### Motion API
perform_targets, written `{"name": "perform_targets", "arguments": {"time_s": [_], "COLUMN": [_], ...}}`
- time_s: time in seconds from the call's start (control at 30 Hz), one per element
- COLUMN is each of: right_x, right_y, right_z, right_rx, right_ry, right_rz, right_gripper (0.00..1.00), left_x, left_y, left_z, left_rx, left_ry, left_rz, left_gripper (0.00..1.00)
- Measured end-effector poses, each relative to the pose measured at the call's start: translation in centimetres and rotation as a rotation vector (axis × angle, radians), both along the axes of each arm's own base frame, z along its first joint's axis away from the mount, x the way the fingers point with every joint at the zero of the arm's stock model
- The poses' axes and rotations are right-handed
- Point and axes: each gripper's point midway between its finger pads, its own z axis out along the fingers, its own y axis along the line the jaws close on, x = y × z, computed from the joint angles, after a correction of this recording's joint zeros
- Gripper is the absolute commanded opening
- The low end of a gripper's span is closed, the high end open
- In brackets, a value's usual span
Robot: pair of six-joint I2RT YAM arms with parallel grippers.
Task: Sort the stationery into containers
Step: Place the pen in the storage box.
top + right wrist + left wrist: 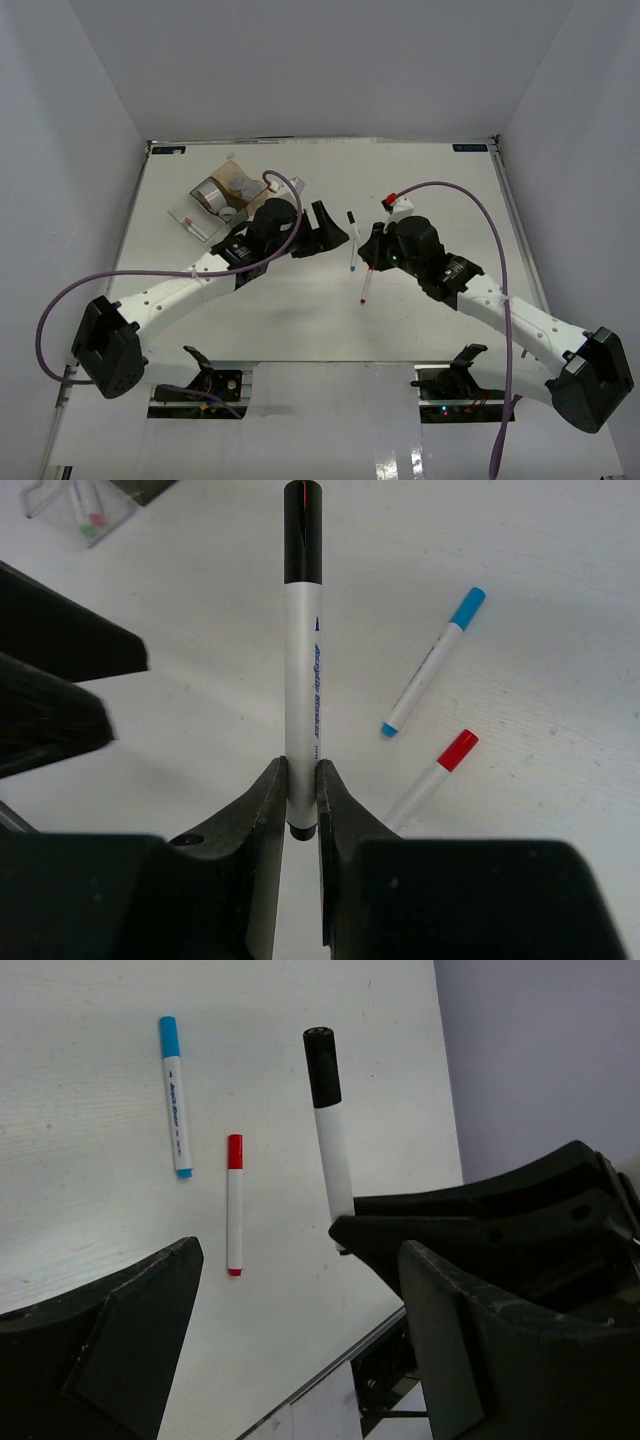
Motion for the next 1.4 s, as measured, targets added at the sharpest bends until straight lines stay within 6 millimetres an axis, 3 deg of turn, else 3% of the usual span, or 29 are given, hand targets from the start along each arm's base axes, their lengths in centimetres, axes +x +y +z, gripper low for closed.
{"name": "perform_targets", "arguments": {"time_s": [0.23,0.5,0.77,0.9,1.1,1.17,1.23,1.27,1.3,1.4], "right_x": [-1.0,-1.7,-1.8,-1.8,-1.7,-1.7,-1.6,-1.6,-1.5,-1.5], "right_y": [0.8,1.0,1.0,1.0,0.9,0.8,0.4,0.1,-0.2,-1.4], "right_z": [1.3,1.1,0.5,0.5,0.7,0.9,1.2,1.4,1.5,1.6], "right_rx": [0.084,0.132,0.150,0.155,0.158,0.159,0.156,0.148,0.140,0.105], "right_ry": [-0.013,-0.013,0.001,0.000,-0.004,-0.014,-0.029,-0.040,-0.049,-0.071], "right_rz": [0.030,0.042,0.036,0.034,0.026,0.020,0.006,-0.002,-0.010,-0.043], "right_gripper": [0.11,0.12,0.13,0.16,0.50,0.57,0.72,0.76,0.87,0.97], "left_x": [1.0,2.7,2.8,2.7,2.8,2.8,3.0,3.1,3.3,4.4], "left_y": [-3.1,-5.0,-5.7,-5.9,-5.8,-5.7,-5.3,-5.0,-4.5,-2.2], "left_z": [-1.7,-0.9,-1.6,-1.5,-1.5,-1.7,-2.0,-2.3,-2.6,-3.7], "left_rx": [0.007,-0.032,-0.045,-0.051,-0.050,-0.041,-0.019,-0.004,0.013,0.068], "left_ry": [0.037,0.016,0.035,0.037,0.037,0.036,0.031,0.031,0.035,0.050], "left_rz": [0.033,0.057,0.054,0.052,0.053,0.058,0.068,0.077,0.084,0.128], "left_gripper": [0.77,0.60,0.22,0.09,0.04,0.03,0.03,0.03,0.03,0.03]}}
